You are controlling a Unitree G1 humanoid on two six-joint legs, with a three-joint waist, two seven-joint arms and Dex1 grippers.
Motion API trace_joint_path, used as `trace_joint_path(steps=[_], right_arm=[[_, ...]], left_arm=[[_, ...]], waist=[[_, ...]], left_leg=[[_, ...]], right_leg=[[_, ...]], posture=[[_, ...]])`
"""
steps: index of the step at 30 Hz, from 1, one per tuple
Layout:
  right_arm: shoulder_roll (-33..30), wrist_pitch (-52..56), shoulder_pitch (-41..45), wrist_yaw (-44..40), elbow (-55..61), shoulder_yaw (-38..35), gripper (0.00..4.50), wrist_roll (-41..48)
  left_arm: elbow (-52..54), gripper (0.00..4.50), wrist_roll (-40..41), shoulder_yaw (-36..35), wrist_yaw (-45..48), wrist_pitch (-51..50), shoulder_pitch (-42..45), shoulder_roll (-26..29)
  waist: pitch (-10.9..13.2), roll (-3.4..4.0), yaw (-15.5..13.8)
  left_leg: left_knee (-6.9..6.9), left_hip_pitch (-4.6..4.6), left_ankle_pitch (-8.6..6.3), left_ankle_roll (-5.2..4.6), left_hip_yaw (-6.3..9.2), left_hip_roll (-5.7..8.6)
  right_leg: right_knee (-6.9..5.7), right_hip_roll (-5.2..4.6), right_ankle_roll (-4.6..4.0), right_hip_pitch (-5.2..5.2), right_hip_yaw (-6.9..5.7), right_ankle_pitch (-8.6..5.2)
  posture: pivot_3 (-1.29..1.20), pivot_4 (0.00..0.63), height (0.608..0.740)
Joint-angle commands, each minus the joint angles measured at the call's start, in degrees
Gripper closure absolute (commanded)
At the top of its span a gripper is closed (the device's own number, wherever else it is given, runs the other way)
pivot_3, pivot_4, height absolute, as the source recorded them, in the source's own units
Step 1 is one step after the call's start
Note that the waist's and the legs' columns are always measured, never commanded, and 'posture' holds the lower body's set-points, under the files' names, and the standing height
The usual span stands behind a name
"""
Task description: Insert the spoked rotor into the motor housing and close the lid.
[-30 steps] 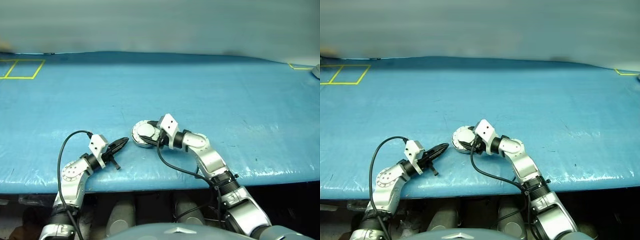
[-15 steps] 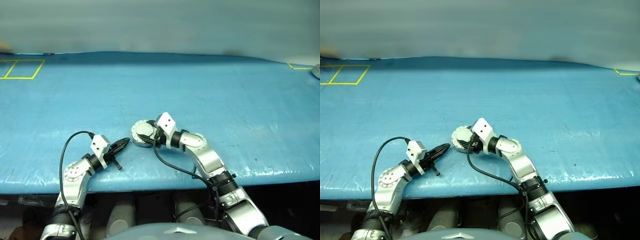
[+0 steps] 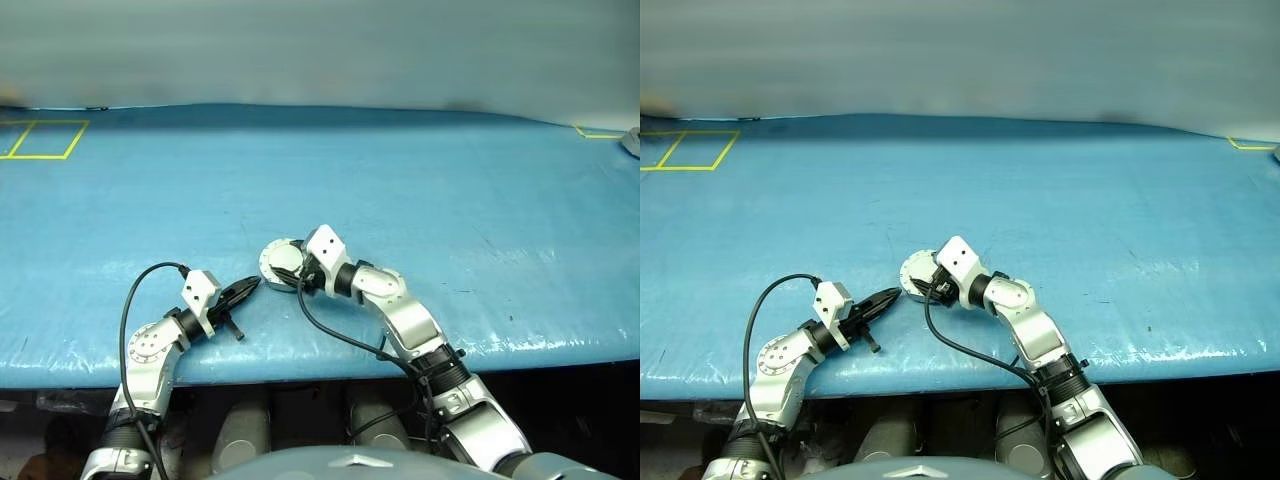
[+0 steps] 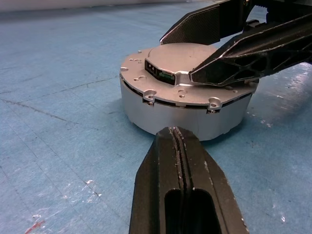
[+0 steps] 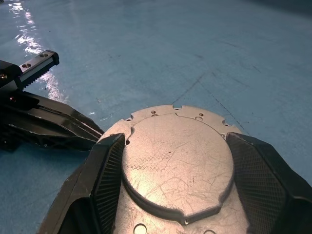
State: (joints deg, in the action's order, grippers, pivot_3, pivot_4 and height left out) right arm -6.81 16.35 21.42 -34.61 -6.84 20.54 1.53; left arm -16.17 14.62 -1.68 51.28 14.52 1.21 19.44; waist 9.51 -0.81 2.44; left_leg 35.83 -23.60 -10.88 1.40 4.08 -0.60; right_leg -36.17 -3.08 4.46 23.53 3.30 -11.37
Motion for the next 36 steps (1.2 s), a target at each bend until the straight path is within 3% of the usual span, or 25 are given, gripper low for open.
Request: trace_joint_path(steps=[1,15,36], right_arm=[[-0.7,0.3,-0.5,1.0,-1.7,1.5,1.50,-2.5],[-1.9,3.6,-0.5,0.8,-4.1,2.4,1.50,-3.8],[-2.5,2.8,-0.3,0.2,-4.7,2.2,1.50,-3.3]], left_arm=[[-0.1,4.50,0.7,-0.2,0.0,0.4,0.6,0.2],[5.8,4.50,9.6,-2.5,-1.1,-10.5,1.9,-1.2],[5.4,4.50,8.6,-1.2,0.2,-13.0,3.8,-0.8]], waist=[[0.0,0.01,0.0],[-0.3,0.06,0.1],[-0.4,0.13,0.1]], left_leg=[[0.00,0.00,0.00,0.00,0.00,0.00],[0.01,0.10,0.00,0.00,0.02,-0.01],[-0.02,0.09,-0.01,0.01,0.03,-0.01]], right_leg=[[0.00,0.00,0.00,0.00,0.00,0.00],[0.04,-0.01,-0.01,0.02,-0.02,-0.01],[0.13,-0.04,-0.01,0.11,-0.05,-0.02]], posture=[[0.00,0.150,0.740],[0.00,0.150,0.740],[0.00,0.150,0.740]])
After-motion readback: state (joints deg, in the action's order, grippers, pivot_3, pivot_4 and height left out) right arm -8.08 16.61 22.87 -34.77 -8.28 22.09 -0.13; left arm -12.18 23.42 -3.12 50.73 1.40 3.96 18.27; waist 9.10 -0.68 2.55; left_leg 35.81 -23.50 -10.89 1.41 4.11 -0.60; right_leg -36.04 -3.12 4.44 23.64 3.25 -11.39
